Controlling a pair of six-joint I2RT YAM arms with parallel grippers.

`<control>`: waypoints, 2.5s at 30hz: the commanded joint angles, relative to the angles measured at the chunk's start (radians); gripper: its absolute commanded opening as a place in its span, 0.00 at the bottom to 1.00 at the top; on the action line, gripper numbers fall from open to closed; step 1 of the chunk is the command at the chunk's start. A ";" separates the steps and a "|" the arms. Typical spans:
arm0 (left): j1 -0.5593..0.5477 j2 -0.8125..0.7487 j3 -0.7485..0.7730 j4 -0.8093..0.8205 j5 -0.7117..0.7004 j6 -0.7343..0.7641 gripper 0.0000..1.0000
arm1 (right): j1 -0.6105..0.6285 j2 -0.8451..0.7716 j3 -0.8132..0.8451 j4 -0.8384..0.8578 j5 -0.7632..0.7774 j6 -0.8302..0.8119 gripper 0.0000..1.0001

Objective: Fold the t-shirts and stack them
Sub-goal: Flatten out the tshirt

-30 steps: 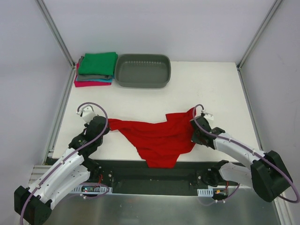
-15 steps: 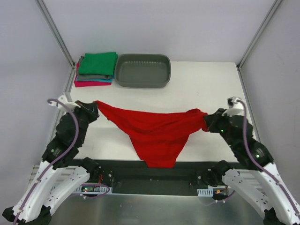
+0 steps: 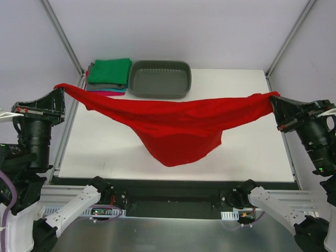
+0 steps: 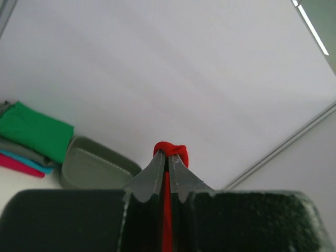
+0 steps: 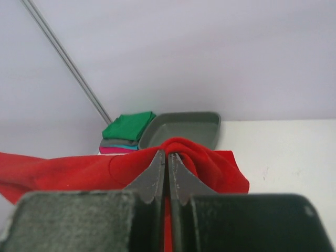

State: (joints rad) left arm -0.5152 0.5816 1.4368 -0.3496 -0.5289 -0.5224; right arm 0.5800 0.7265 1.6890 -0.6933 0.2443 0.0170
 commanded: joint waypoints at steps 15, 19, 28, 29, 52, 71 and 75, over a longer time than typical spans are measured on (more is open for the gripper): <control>0.011 0.474 0.330 0.132 -0.316 0.452 0.00 | -0.115 0.577 0.420 0.026 -0.175 -0.157 0.01; 0.011 0.430 0.370 0.130 -0.281 0.458 0.00 | -0.163 0.576 0.428 0.011 -0.234 -0.118 0.01; 0.011 -0.006 -0.233 0.009 -0.130 0.037 0.00 | -0.296 0.412 0.059 0.057 -0.338 -0.089 0.00; 0.011 -0.075 -0.342 -0.008 -0.027 -0.061 0.00 | -0.311 0.398 0.013 0.058 -0.338 -0.091 0.01; -0.523 0.555 -0.899 0.523 0.688 -0.529 0.00 | -0.641 0.961 0.064 -0.210 -0.151 -0.063 0.06; -0.669 0.558 -0.737 0.673 0.931 -0.337 0.00 | -0.718 0.896 0.274 -0.353 -0.233 -0.103 0.09; -0.664 0.671 -0.698 0.602 0.882 -0.353 0.00 | -0.701 0.982 0.267 -0.347 -0.319 -0.083 0.10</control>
State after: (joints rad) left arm -1.1790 1.1618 0.6804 0.2825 0.3557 -0.8928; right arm -0.1375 1.6230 1.9419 -1.0080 0.0097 -0.0784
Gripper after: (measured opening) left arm 0.006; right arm 0.094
